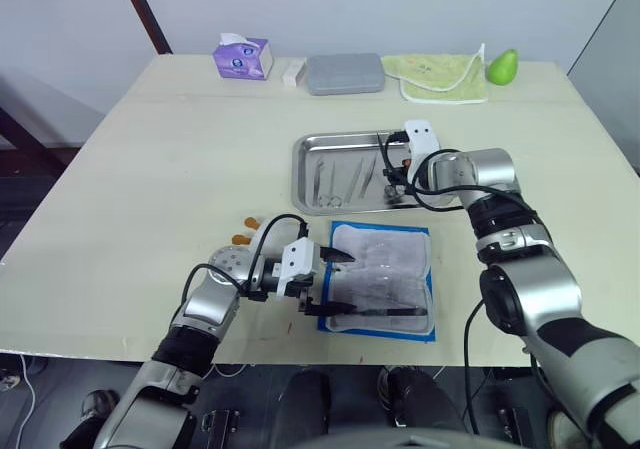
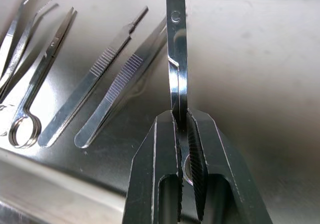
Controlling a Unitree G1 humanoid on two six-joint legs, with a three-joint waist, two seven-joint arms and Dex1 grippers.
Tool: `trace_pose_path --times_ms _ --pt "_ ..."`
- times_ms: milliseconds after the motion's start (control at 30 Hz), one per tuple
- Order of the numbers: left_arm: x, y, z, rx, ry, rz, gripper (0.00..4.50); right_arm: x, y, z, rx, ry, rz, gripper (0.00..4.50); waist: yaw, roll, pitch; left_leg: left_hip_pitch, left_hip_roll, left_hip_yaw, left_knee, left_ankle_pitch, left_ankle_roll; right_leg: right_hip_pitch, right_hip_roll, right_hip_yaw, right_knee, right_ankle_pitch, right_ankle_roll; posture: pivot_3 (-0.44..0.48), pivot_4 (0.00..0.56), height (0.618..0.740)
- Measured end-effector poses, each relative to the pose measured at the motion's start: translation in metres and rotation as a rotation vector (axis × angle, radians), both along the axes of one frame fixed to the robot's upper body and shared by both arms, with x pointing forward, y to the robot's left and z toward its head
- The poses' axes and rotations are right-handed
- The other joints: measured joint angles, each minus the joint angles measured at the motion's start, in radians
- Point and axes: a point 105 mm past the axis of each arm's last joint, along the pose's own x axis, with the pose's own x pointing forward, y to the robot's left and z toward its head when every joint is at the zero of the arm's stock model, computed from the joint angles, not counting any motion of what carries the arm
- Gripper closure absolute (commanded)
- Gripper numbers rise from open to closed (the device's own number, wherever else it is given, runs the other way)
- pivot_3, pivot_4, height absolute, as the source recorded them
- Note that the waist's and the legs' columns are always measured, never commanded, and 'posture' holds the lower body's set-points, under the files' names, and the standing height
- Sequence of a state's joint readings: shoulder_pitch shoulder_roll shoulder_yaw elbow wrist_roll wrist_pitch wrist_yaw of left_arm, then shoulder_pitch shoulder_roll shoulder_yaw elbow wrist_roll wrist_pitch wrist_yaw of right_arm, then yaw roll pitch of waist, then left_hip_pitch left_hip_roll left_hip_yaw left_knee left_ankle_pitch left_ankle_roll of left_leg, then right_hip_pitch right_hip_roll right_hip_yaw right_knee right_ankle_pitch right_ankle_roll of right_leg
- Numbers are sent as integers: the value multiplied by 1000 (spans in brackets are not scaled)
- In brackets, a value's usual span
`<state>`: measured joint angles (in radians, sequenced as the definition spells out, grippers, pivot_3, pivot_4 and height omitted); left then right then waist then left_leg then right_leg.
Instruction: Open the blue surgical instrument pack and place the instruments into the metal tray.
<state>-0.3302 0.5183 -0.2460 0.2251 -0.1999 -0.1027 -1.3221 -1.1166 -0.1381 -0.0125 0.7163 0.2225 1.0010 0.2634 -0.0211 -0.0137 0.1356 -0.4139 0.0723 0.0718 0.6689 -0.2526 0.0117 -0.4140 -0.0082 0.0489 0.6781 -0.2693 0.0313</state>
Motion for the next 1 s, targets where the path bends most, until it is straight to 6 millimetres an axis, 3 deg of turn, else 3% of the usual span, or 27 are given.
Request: trace_pose_path --times_ms 33,133,300,467,567,667,833,867,967,1000 --pt "0 0 0 0 1 0 0 0 0 -1 0 -1 0 4413 0 0 0 0 0 0 0 0 0 0 0 0 0 0 0 0 150 740" --pt "0 0 0 1 3 0 0 1 0 -2 -6 -4 -1 3423 0 0 0 0 0 0 0 0 0 0 0 0 0 0 0 0 150 740" --pt "-1 0 0 2 3 0 0 1 1 1 2 -18 13 915 0 0 0 0 0 0 0 0 0 0 0 0 0 0 0 0 150 740" --pt "-2 0 0 0 3 -1 0 -5 -4 13 10 -127 73 915 1 0 0 -1 0 0 -1 0 0 -1 0 0 0 0 0 0 150 740" --pt "-2 0 0 -1 3 0 0 -20 -6 25 93 -274 151 915 2 0 0 -1 0 -1 -2 0 0 -1 0 0 -1 0 0 0 150 740" --pt "-2 0 0 -2 3 1 0 -48 -1 40 260 -435 290 915 3 1 0 -1 0 -1 -2 0 0 -1 0 -1 -1 0 0 0 150 740" --pt "-2 3 -1 -4 9 10 0 -100 -12 67 350 -612 525 915 3 1 1 0 0 0 -1 0 0 0 0 0 -1 0 0 0 150 740" --pt "-2 3 -1 -4 9 10 0 -102 -12 67 352 -615 536 915 -3 1 1 1 1 0 -1 0 0 0 2 1 0 0 0 0 150 740" --pt "-4 4 -2 -18 5 5 0 -132 -25 54 319 -586 634 43 7 0 1 0 1 -1 -1 0 0 0 2 0 -1 -1 -1 0 150 740" --pt "-5 3 -1 -18 2 -2 0 -138 -29 50 306 -575 649 43 7 1 1 0 1 -1 -1 0 0 0 2 0 -1 -1 -1 0 150 740"
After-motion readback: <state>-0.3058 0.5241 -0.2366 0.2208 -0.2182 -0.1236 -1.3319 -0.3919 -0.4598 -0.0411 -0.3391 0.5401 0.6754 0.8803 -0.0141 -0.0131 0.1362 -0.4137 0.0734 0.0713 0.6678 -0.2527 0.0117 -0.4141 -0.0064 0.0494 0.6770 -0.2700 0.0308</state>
